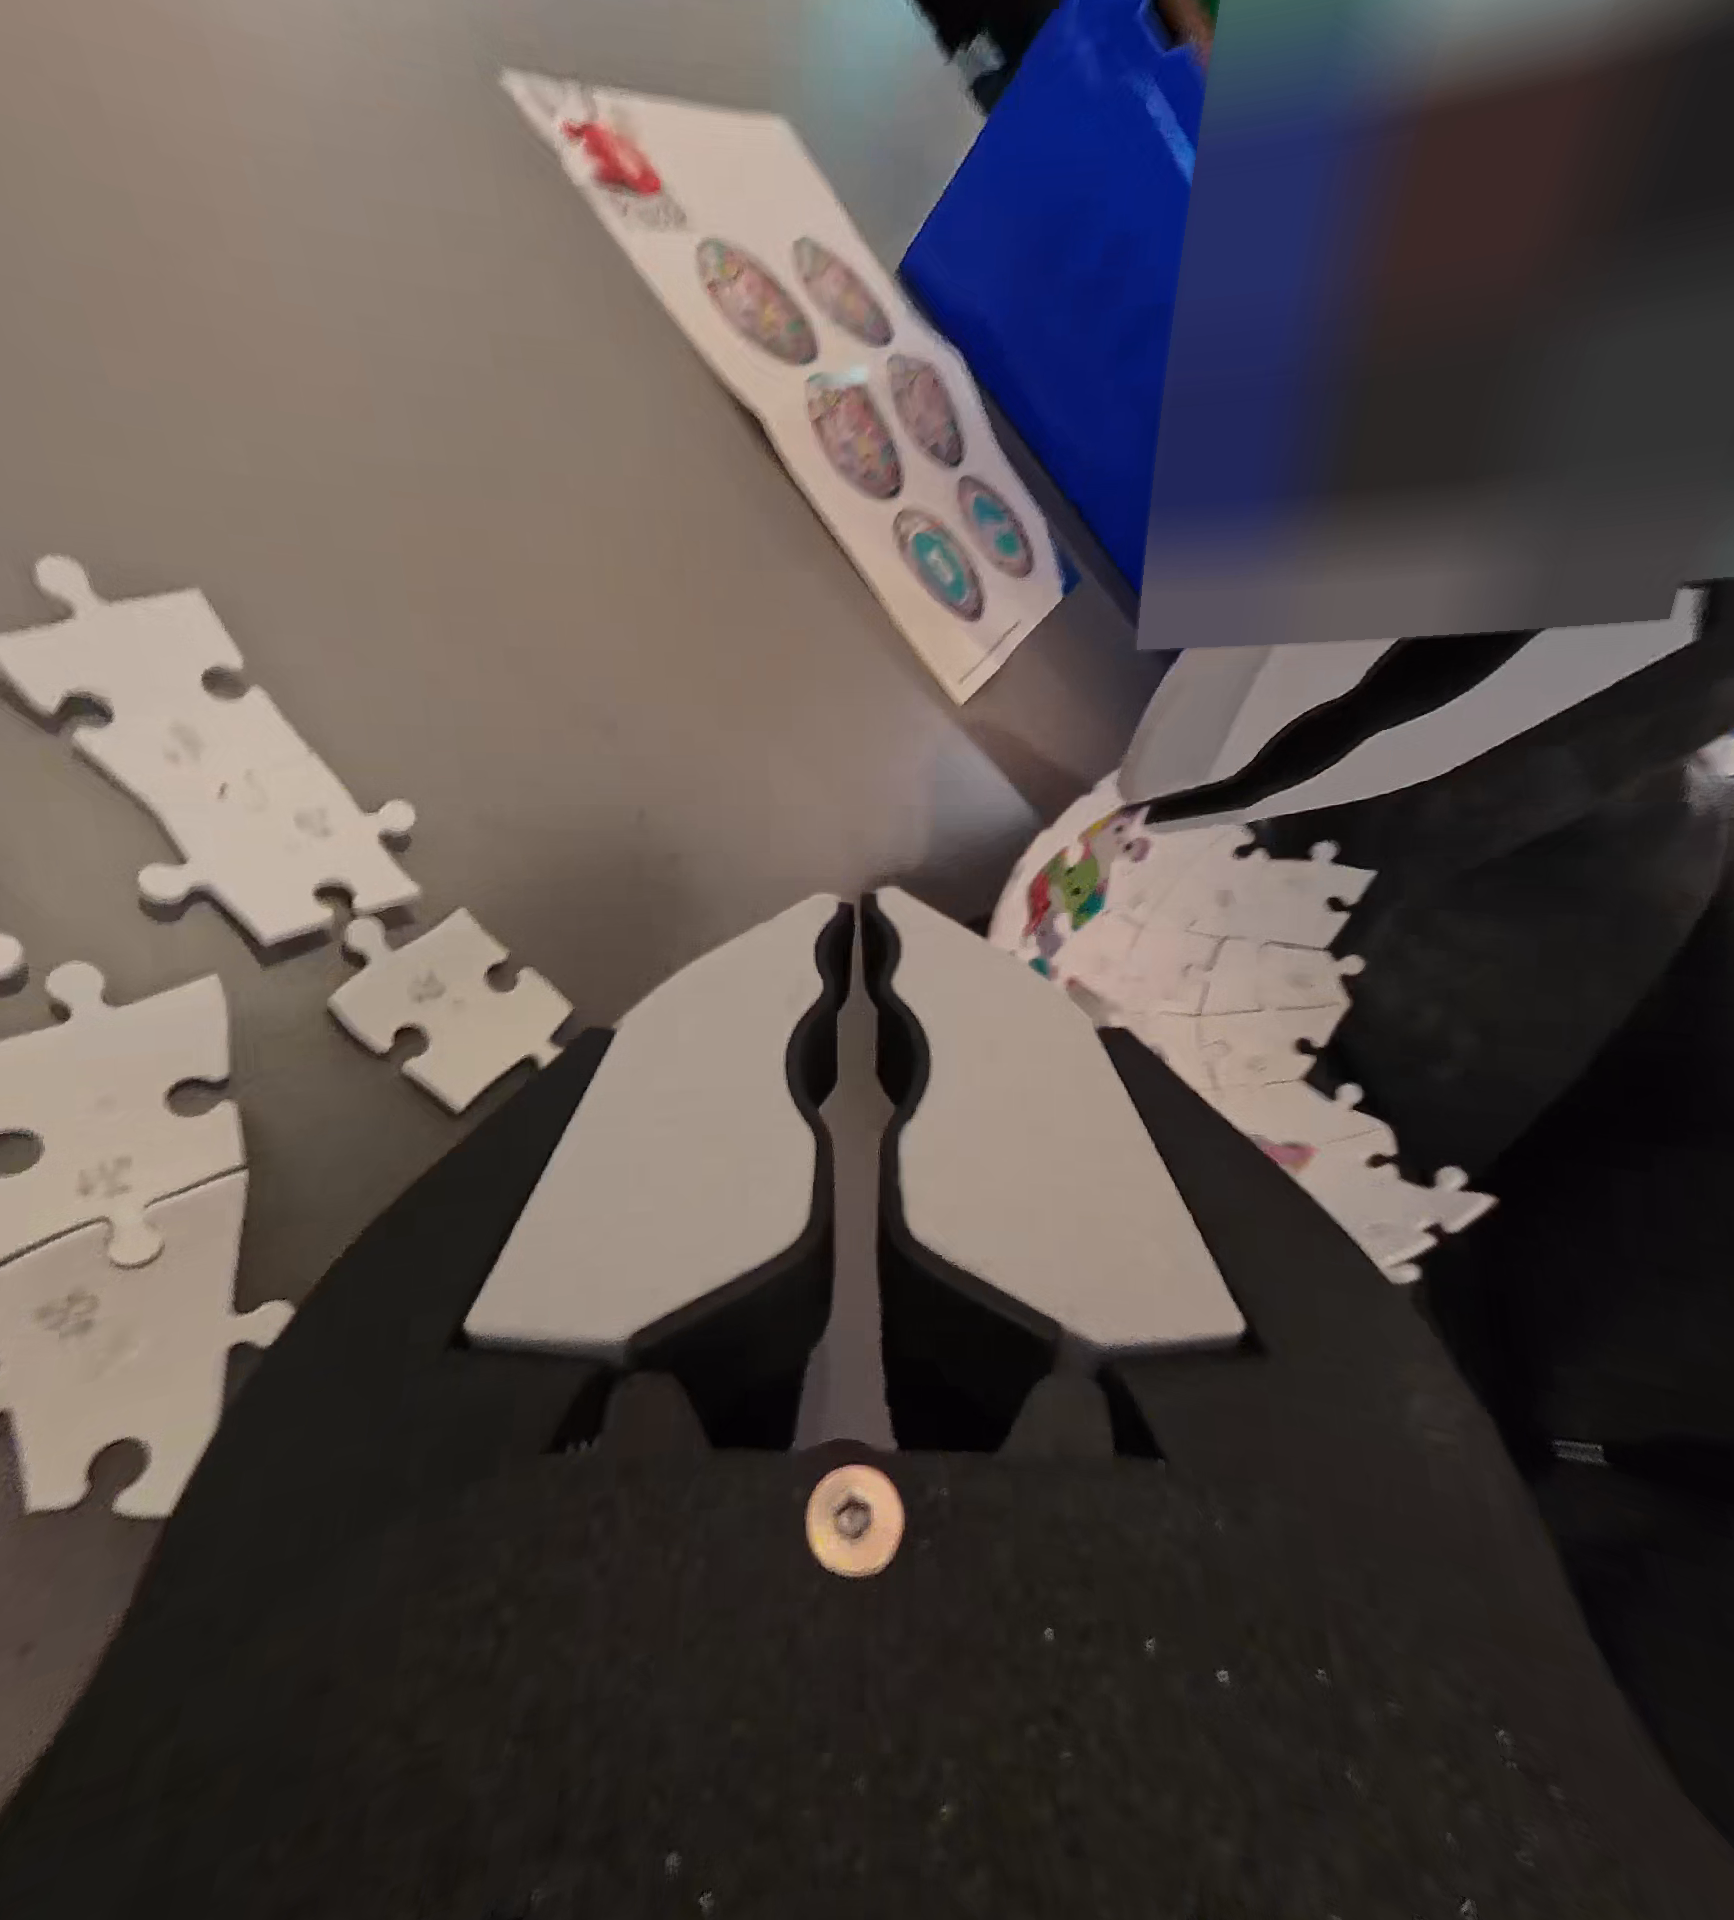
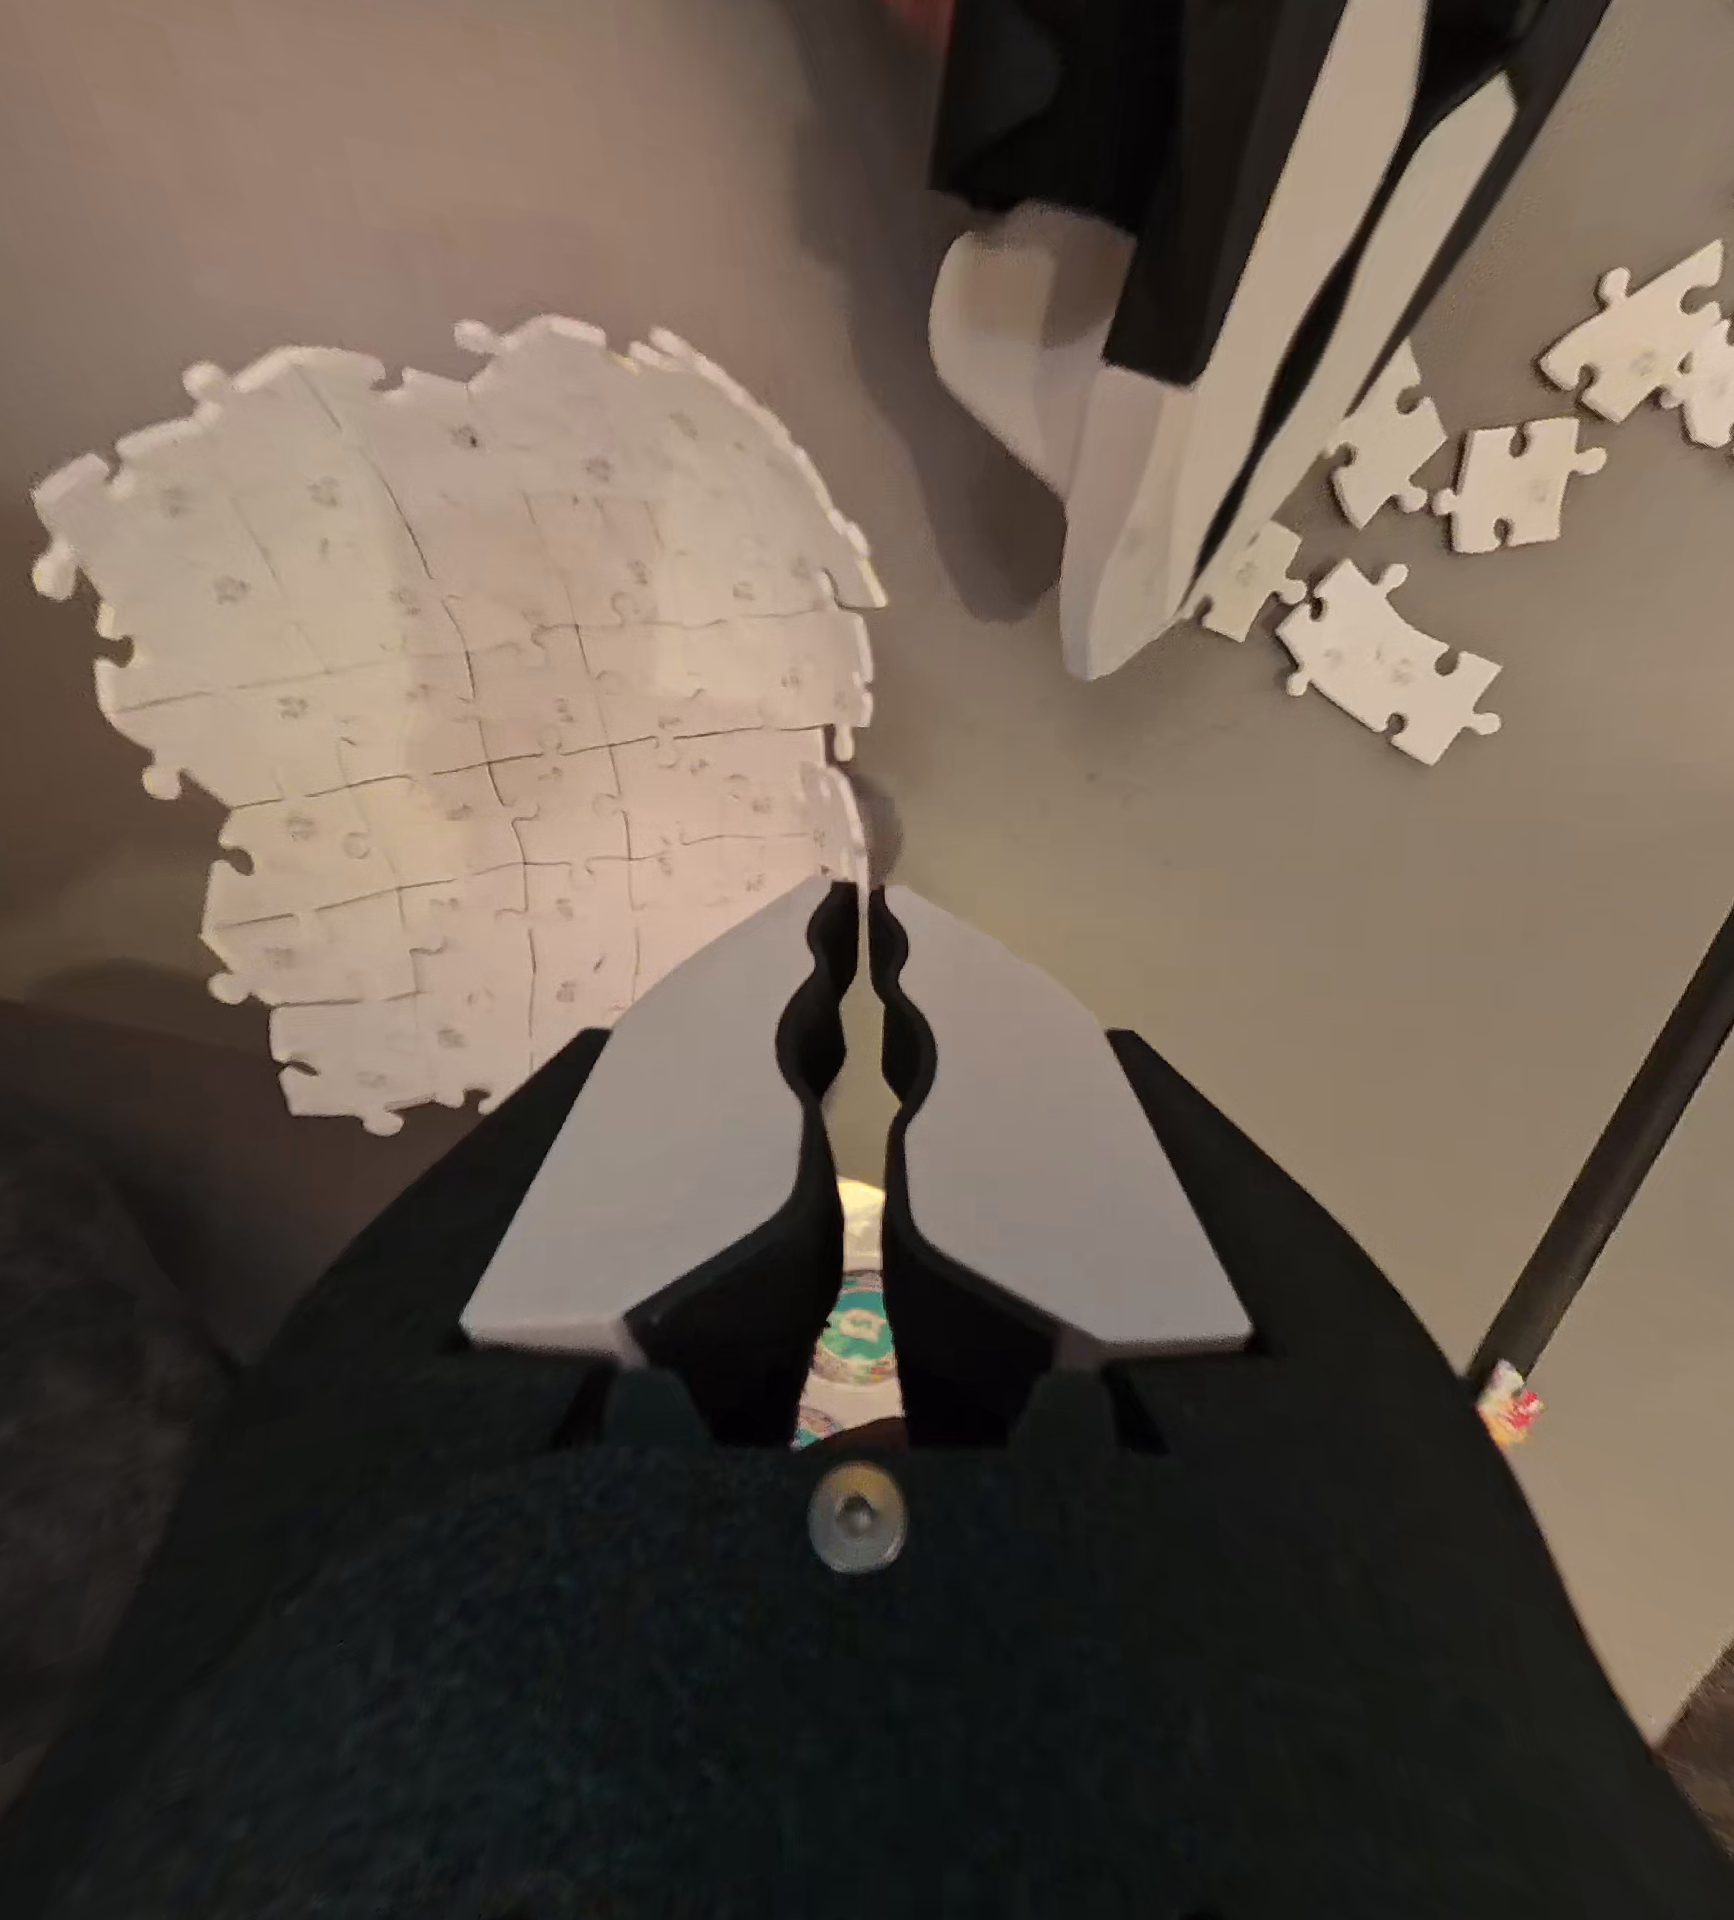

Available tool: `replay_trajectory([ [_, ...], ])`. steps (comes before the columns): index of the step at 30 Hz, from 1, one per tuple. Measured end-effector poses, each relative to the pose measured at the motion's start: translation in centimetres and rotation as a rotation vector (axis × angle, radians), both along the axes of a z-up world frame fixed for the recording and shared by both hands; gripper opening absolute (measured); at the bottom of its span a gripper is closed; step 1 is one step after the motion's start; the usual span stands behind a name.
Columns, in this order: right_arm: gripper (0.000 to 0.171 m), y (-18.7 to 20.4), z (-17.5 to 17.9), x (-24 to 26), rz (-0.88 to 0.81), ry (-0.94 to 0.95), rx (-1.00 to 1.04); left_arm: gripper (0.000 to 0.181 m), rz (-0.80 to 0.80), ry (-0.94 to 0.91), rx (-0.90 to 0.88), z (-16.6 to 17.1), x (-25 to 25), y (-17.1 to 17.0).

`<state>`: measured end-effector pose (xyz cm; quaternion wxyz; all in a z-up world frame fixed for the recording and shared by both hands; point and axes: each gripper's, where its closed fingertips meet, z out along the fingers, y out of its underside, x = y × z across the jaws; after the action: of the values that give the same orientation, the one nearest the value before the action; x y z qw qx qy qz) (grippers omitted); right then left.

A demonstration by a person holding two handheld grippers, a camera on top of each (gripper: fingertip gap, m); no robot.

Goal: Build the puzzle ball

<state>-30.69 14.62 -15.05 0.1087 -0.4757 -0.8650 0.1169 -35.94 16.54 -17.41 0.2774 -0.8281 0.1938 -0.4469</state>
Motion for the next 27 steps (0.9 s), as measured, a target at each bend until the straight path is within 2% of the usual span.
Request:
replay_trajectory([
  [8, 0.002, -0.1, -0.7, -0.6, -0.034, -0.042, 0.002, 0.0, -0.108, 0.153, -0.02, -3.1, 1.5, -1.3],
  [27, 0.002, 0.3, -1.0, -0.7, -0.076, -0.122, 0.091, 0.0, -0.154, 0.14, -0.004, -2.9, 3.0, -1.8],
])
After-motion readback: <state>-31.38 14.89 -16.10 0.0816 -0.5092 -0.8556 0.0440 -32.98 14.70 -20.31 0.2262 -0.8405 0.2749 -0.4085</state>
